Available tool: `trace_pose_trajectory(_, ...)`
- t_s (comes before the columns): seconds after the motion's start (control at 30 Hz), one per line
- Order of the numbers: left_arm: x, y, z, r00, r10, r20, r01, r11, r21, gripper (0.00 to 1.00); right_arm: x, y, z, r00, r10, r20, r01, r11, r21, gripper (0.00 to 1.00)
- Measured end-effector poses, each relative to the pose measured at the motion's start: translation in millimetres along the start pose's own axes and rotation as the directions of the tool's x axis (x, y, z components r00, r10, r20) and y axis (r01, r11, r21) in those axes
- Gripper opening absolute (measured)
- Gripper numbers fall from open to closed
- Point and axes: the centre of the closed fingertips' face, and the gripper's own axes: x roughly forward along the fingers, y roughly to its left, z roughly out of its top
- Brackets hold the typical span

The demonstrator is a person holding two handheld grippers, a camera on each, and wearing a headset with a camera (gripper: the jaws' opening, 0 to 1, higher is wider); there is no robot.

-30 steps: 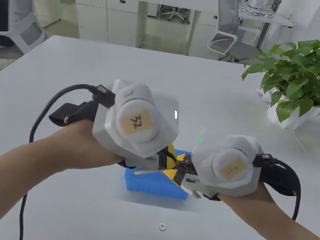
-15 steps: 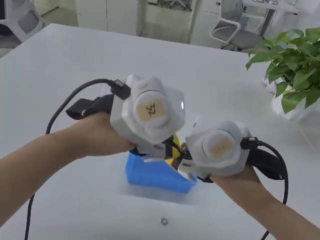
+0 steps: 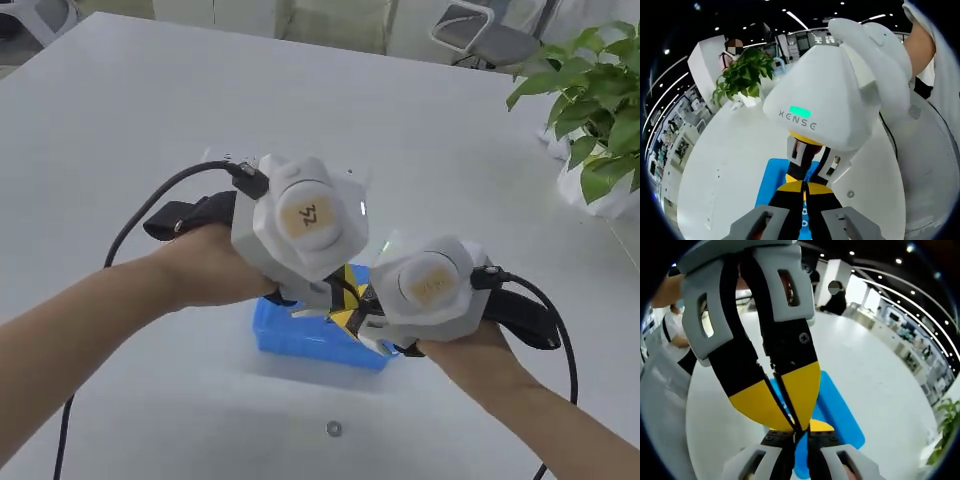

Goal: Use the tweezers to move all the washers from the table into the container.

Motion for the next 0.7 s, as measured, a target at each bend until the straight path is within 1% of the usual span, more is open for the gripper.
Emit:
trace_pose_trajectory(0.2,9.3,-0.7,-8.6,0.9996,-0.022,-0.018,0.022,1.0,-0.007,0.0,9.0,2.2,-9.7,0.9995,0.025,-0.019,-0.025,1.0,0.005,0.04)
trace_pose_trajectory(0.3,11.9,-1.8,-11.0,0.9993,-0.028,-0.023,0.028,1.0,-0.004,0.0,8.4,5.8,-12.2,0.9992,0.03,-0.027,-0.03,1.0,0.004,0.04)
trace_pose_trajectory(0.5,12.3,0.1,-9.6,0.9995,-0.033,-0.002,0.033,0.999,-0.024,0.0,9.1,2.6,-12.4,0.9993,0.036,-0.006,-0.036,0.999,0.033,0.04)
trace_pose_trajectory(0.63,13.9,-2.7,-9.1,0.999,-0.044,0.002,0.044,0.999,-0.029,0.0,9.9,3.4,-14.8,0.9994,0.035,-0.003,-0.035,0.999,0.023,0.04)
trace_pose_trajectory(0.7,14.6,-4.0,-8.6,0.999,-0.046,0.003,0.046,0.999,-0.028,0.0,10.4,2.9,-15.7,0.9996,0.028,-0.003,-0.028,0.999,0.029,0.04)
